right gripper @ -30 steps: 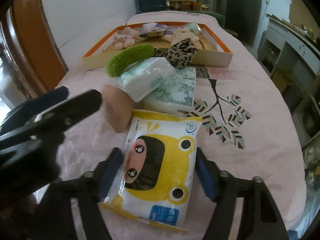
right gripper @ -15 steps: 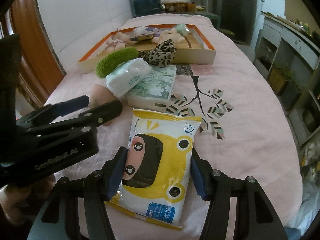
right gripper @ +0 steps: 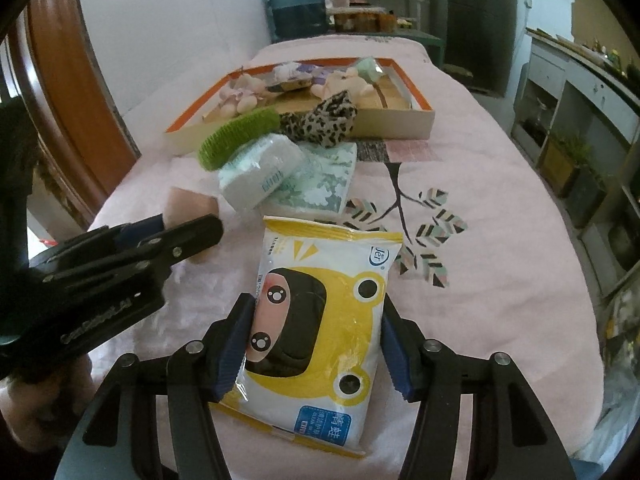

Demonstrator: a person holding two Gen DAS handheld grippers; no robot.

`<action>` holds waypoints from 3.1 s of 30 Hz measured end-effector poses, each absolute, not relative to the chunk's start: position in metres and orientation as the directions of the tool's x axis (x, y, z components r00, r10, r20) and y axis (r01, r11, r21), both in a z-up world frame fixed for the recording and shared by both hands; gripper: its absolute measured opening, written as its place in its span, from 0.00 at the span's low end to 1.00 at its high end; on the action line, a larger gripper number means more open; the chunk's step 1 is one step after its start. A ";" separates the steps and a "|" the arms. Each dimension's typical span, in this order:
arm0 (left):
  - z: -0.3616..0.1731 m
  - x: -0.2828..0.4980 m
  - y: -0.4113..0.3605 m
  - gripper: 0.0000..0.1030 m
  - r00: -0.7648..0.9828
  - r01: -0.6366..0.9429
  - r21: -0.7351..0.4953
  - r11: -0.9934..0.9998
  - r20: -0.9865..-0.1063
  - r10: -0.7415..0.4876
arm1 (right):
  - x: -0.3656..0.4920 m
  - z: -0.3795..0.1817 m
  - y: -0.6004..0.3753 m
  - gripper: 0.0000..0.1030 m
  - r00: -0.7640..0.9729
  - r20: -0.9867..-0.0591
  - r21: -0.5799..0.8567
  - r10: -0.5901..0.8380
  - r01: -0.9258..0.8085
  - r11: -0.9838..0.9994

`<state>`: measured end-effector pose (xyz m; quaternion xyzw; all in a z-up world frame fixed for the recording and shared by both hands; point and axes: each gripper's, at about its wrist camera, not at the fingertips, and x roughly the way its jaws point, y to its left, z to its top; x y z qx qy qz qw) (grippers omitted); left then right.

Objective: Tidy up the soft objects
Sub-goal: 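Grasp the yellow cartoon wipes pack with the right tool while the left tool grasps the peach makeup sponge, then carry the peach sponge over the box with the left tool while the right tool carries the wipes pack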

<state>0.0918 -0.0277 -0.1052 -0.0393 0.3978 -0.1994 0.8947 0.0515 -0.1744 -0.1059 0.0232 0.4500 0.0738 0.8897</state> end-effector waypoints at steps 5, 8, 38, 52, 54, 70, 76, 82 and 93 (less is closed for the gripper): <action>-0.091 0.078 -0.019 0.38 0.624 0.328 -0.233 0.915 -0.674 -0.396 | 0.048 -0.093 -0.174 0.58 0.606 -0.779 0.113 0.163 -0.120 0.986; -0.081 0.073 -0.015 0.38 0.642 0.330 -0.233 0.915 -0.656 -0.398 | 0.046 -0.084 -0.174 0.57 0.623 -0.765 0.109 0.164 -0.125 0.986; -0.015 0.099 -0.006 0.38 0.743 0.283 -0.226 0.932 -0.563 -0.362 | 0.099 -0.009 -0.189 0.56 0.761 -0.625 0.087 0.171 -0.149 0.985; -0.006 0.148 0.006 0.38 0.772 0.218 -0.224 0.950 -0.556 -0.308 | 0.157 0.002 -0.178 0.56 0.776 -0.594 0.115 0.212 -0.178 0.977; -0.005 0.154 0.007 0.38 0.775 0.211 -0.219 0.953 -0.556 -0.300 | 0.166 0.002 -0.176 0.56 0.775 -0.594 0.120 0.219 -0.183 0.976; -0.023 0.207 0.022 0.38 0.771 0.138 -0.193 0.971 -0.595 -0.228 | 0.229 -0.012 -0.161 0.56 0.749 -0.612 0.131 0.252 -0.218 0.967; -0.036 0.222 0.026 0.38 0.757 0.112 -0.174 0.978 -0.623 -0.197 | 0.249 -0.018 -0.156 0.56 0.741 -0.621 0.132 0.255 -0.222 0.966; -0.049 0.232 0.030 0.38 0.746 0.092 -0.154 0.984 -0.643 -0.171 | 0.266 -0.025 -0.151 0.56 0.729 -0.634 0.132 0.259 -0.227 0.965; -0.066 0.243 0.031 0.38 0.721 0.078 -0.134 0.988 -0.677 -0.148 | 0.286 -0.048 -0.145 0.56 0.683 -0.680 0.141 0.267 -0.236 0.961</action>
